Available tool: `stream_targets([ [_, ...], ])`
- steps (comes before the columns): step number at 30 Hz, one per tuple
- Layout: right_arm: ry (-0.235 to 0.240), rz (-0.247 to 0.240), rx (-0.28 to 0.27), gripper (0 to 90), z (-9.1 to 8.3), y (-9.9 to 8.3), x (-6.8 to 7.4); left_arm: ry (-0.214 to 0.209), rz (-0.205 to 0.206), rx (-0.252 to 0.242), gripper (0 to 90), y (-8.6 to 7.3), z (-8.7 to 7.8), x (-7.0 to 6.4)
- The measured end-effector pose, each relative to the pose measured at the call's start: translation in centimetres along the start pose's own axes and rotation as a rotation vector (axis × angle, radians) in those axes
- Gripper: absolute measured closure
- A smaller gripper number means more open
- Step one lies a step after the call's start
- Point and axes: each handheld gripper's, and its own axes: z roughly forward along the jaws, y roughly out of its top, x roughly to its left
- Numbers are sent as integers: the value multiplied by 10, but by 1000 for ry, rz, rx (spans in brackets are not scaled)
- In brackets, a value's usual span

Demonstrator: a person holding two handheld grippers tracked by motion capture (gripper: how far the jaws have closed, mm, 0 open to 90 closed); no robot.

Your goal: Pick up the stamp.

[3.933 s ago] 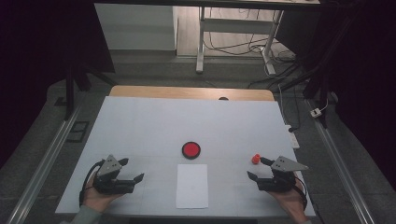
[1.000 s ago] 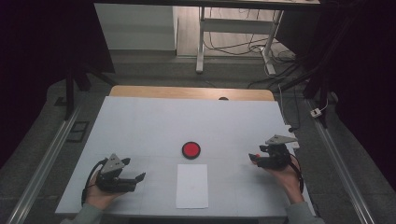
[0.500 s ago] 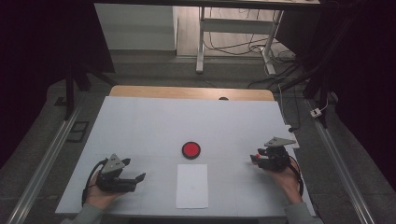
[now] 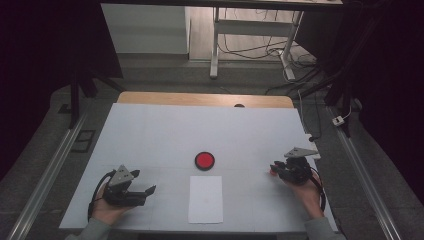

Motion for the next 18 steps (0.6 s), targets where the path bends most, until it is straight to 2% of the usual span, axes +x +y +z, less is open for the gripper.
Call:
stream_targets([
  [11,3,10,-9,721,-3,0,-1,4,-5,-1,173,0,0,0],
  [18,23,27,-57,721,-8,1,-1,4,-8,-4,173,0,0,1],
])
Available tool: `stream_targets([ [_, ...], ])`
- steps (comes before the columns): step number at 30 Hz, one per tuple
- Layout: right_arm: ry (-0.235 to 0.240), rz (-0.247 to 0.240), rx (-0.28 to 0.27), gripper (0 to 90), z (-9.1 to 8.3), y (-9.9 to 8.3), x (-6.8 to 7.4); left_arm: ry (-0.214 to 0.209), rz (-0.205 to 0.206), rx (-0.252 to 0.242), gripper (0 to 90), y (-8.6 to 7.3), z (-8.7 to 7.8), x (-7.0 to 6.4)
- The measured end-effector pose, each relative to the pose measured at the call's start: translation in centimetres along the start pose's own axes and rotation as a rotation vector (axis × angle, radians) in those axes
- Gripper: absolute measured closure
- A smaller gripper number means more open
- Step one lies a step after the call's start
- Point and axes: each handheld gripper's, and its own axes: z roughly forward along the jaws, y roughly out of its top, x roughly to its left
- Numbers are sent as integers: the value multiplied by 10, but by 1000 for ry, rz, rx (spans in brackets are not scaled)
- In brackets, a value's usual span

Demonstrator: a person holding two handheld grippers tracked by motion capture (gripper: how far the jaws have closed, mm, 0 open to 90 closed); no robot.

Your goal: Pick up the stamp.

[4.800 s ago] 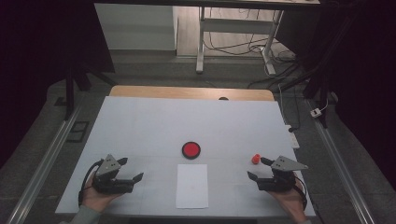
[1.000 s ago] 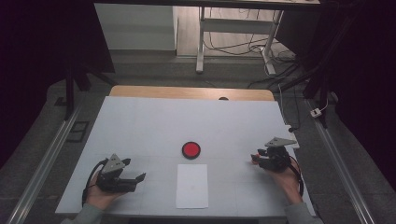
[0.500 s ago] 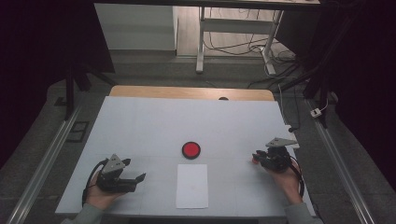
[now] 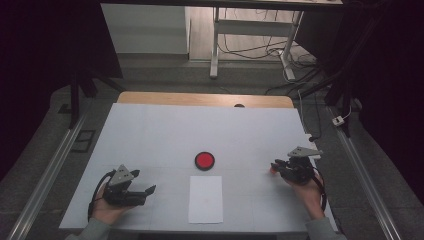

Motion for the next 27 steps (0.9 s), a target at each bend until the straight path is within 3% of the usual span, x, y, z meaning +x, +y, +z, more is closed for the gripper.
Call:
stream_targets([
  [7,27,29,-46,721,-4,2,0,-2,-2,0,173,0,0,0],
  [27,47,-1,-88,721,-7,11,12,2,1,2,174,0,1,0],
])
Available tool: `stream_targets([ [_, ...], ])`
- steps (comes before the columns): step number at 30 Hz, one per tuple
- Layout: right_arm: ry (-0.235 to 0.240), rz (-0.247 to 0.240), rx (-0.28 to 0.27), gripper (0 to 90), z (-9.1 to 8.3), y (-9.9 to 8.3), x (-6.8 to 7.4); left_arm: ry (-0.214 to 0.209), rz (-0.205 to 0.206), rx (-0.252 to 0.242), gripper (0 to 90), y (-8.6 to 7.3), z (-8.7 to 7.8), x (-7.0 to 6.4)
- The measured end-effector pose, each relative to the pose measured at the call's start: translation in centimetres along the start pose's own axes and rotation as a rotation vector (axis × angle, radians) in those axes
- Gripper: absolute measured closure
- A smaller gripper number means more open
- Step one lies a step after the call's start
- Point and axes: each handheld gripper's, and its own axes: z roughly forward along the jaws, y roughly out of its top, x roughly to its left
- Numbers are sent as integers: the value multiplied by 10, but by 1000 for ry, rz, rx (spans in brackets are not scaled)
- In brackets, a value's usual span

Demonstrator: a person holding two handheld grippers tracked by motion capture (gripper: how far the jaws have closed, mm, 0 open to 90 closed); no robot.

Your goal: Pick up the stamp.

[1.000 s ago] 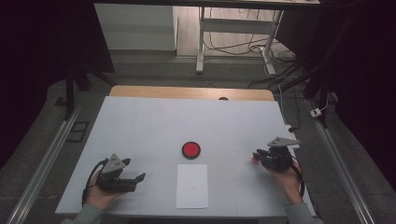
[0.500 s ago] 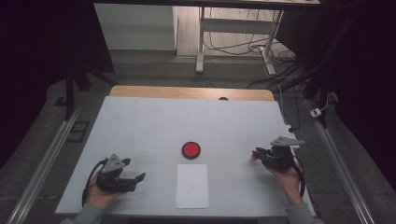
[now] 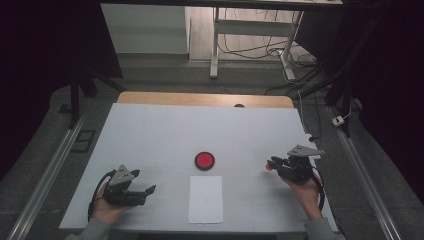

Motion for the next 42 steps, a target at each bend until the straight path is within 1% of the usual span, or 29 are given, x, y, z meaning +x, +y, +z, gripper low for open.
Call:
stream_targets([
  [13,17,-25,-5,721,2,5,9,3,1,1,174,0,1,0],
  [23,35,-27,-7,721,4,7,14,3,0,1,174,0,1,0],
  [31,50,-36,-11,721,6,9,19,3,1,2,174,0,1,1],
  [32,45,-41,-4,721,6,10,20,4,2,2,174,0,1,0],
  [37,62,-43,-20,721,7,11,24,3,2,3,174,0,1,0],
  [38,62,-46,-14,721,7,12,24,3,3,4,174,0,1,0],
  [42,75,-43,-22,721,8,13,26,3,4,5,174,0,1,0],
])
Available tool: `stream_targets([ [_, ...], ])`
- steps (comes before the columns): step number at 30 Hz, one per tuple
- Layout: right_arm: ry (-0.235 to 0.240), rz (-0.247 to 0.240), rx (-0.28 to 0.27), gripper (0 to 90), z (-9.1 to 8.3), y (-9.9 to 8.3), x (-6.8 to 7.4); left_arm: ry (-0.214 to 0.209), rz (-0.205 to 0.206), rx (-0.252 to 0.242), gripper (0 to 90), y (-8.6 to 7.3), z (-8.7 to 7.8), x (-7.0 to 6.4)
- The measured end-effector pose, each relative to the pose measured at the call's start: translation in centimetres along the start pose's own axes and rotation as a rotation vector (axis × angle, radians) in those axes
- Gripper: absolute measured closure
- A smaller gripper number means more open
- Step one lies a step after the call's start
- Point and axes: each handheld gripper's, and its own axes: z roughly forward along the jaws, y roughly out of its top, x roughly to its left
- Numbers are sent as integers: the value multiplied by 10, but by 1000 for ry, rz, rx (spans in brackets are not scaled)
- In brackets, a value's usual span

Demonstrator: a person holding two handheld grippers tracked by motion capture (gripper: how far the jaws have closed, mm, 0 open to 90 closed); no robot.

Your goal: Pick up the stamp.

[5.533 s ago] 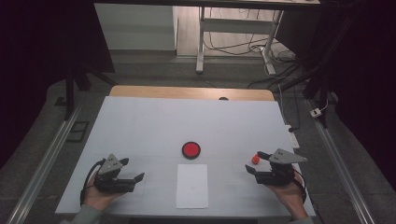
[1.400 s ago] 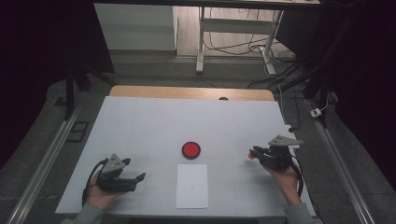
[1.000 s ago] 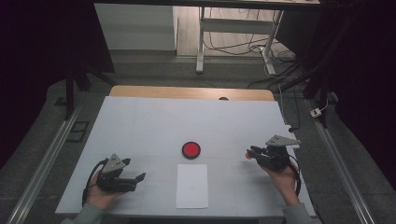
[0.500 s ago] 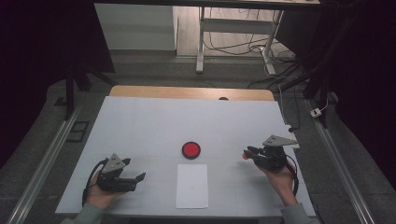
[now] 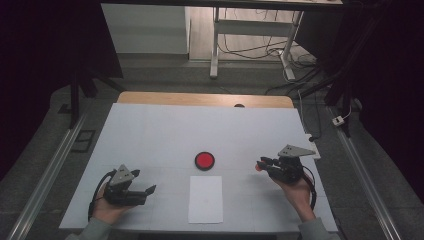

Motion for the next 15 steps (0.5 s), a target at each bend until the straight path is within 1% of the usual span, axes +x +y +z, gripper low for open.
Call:
stream_targets([
  [7,44,6,-44,721,1,5,6,0,2,1,175,0,0,0],
  [11,57,0,-56,721,1,7,11,0,2,2,175,0,0,0],
  [15,66,-8,-54,721,2,9,14,-2,3,2,175,0,0,0],
])
